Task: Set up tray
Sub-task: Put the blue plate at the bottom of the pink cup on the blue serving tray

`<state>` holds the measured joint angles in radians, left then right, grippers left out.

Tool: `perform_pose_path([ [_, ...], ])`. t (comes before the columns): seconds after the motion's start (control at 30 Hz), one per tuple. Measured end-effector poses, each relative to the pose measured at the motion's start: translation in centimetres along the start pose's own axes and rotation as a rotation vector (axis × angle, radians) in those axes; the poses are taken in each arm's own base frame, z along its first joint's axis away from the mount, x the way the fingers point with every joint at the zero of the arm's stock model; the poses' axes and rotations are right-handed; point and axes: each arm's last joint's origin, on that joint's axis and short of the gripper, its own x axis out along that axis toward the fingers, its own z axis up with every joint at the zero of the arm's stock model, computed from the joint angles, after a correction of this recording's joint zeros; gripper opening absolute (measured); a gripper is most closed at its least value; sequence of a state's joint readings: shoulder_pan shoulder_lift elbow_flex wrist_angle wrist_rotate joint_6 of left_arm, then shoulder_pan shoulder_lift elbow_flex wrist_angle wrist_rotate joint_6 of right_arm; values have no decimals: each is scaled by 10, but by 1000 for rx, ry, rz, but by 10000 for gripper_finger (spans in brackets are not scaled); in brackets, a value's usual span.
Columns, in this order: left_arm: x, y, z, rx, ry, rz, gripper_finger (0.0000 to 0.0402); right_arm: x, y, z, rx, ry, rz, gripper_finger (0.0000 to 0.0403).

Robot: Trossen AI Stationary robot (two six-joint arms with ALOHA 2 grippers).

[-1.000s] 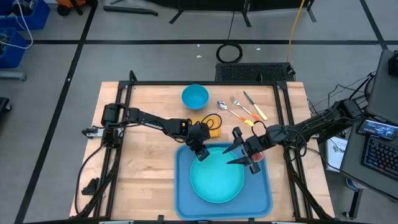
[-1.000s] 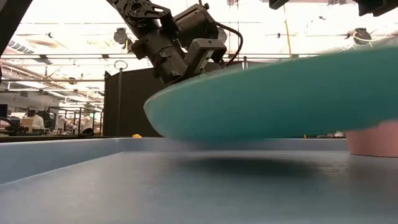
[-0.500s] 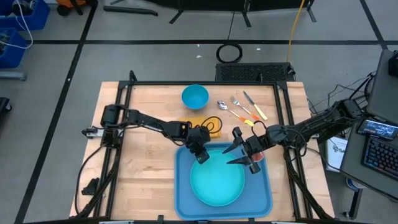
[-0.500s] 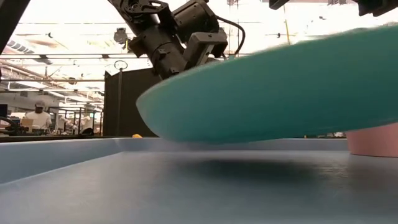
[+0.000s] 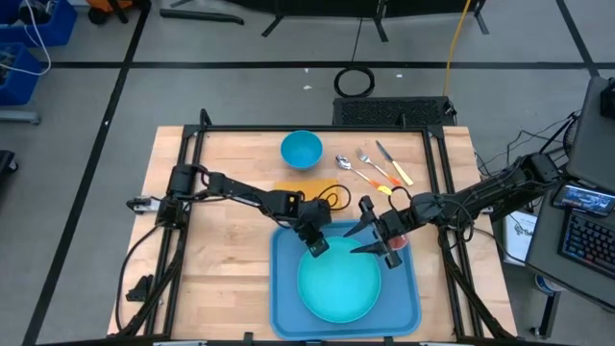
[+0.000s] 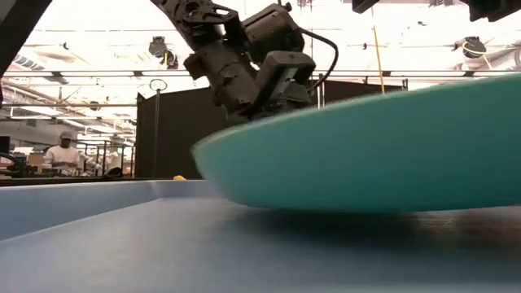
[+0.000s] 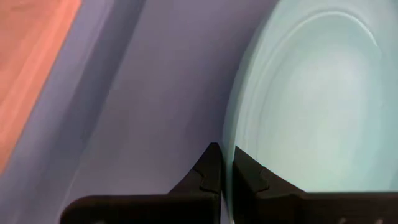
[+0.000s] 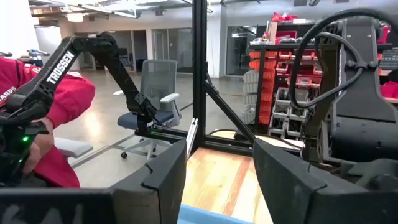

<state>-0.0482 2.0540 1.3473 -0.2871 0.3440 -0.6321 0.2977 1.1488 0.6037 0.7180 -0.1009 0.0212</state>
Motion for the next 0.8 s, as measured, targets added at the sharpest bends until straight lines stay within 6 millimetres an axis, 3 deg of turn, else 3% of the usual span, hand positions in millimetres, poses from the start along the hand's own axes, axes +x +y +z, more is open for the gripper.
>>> perform_pose_path([
  [0.33, 5, -9, 13, 29, 18, 21, 6, 0, 0, -1, -2, 11, 0, 178],
  [0.57, 18, -4, 10, 27, 73, 35, 6, 0, 0, -1, -2, 11, -1, 178],
  [0.8, 19, -4, 10, 39, 73, 20, 6, 0, 0, -2, -2, 19, 0, 178],
])
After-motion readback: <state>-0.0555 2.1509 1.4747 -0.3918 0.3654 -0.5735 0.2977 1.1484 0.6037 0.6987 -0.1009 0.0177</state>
